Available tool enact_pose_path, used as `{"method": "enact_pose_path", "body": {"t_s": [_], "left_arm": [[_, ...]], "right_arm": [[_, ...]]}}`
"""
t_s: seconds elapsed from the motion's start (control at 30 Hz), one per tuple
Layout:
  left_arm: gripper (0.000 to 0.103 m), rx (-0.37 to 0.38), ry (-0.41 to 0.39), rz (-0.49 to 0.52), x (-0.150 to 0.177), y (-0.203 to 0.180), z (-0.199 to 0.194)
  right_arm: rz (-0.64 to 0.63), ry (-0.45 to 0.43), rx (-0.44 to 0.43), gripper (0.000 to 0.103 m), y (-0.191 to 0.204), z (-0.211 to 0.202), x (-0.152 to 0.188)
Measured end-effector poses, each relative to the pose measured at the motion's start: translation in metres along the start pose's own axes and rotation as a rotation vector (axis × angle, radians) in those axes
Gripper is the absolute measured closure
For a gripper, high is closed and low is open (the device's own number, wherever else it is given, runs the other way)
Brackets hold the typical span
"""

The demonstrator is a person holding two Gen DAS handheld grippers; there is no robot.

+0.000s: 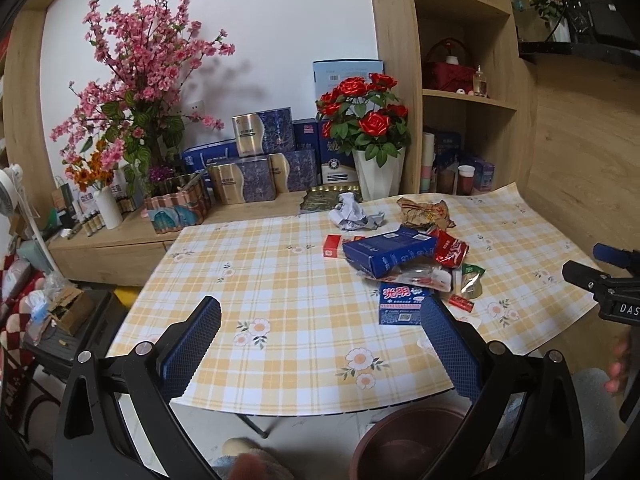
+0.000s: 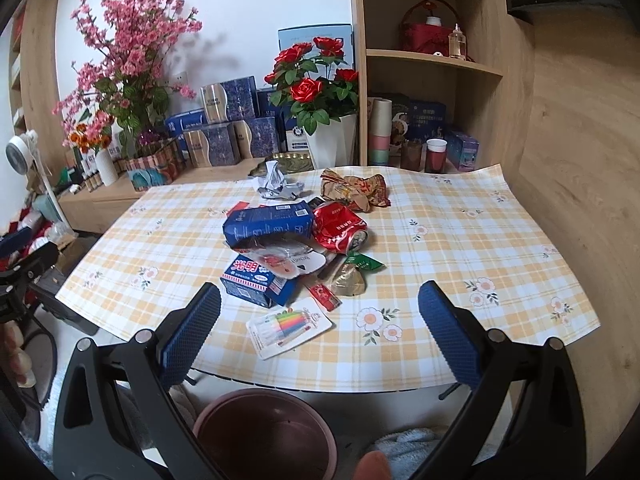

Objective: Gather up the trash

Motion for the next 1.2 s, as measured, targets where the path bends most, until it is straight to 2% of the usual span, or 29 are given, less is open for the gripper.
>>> {"method": "enact_pose_path", "body": {"t_s": [0.3,0.43,0.53,0.67,0.83,1.03,1.1,1.2], "left_arm": [[0.005,0.057,-0.005,-0.063,-0.014,0.019,0.038],[0.005,0.076,-0.033,-0.053,-0.029,0.029,0.060],[0.005,0.077,-0.058,-0.053,-0.040,0.038,0.080],[0.005,0.069,-0.012,-0.081,-0.050,0.059,0.122],[0.005,0.049,0.062,-0.119,-0.054,0.084,0.169],[0.005,0.060,0.086,-0.136,-0.066,0.106,0.213],[0.005,0.066,0.094,-0.154,-0.069,0.113,0.223],[0.005,0.082,0.113,-0.177,-0.070,0.120,0.240]], "right_arm": [[-0.020,0.038,0.011,0.006,-0.009,0.030,-0.009],[-0.046,0.062,0.005,0.006,-0.013,0.053,-0.019],[-0.076,0.047,0.014,0.006,-0.018,0.072,-0.034],[-0.099,0.055,0.028,0.006,-0.029,0.107,-0.057],[-0.135,0.045,0.082,0.006,-0.039,0.174,-0.097],[-0.206,0.074,0.055,0.006,-0.021,0.261,-0.136],[-0.254,0.092,0.046,0.006,-0.008,0.296,-0.146],[-0.396,0.142,0.070,0.006,0.014,0.347,-0.142]]}}
Point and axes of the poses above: each gripper's, at about its wrist camera, not at the fingertips, and z roughly the way its jaws point, y to its left, x to its underside, the point moved 8 cm from there along z, roughly the way its jaws point, and after that the axes turned 14 degrees about x, right-handed, at the moved point
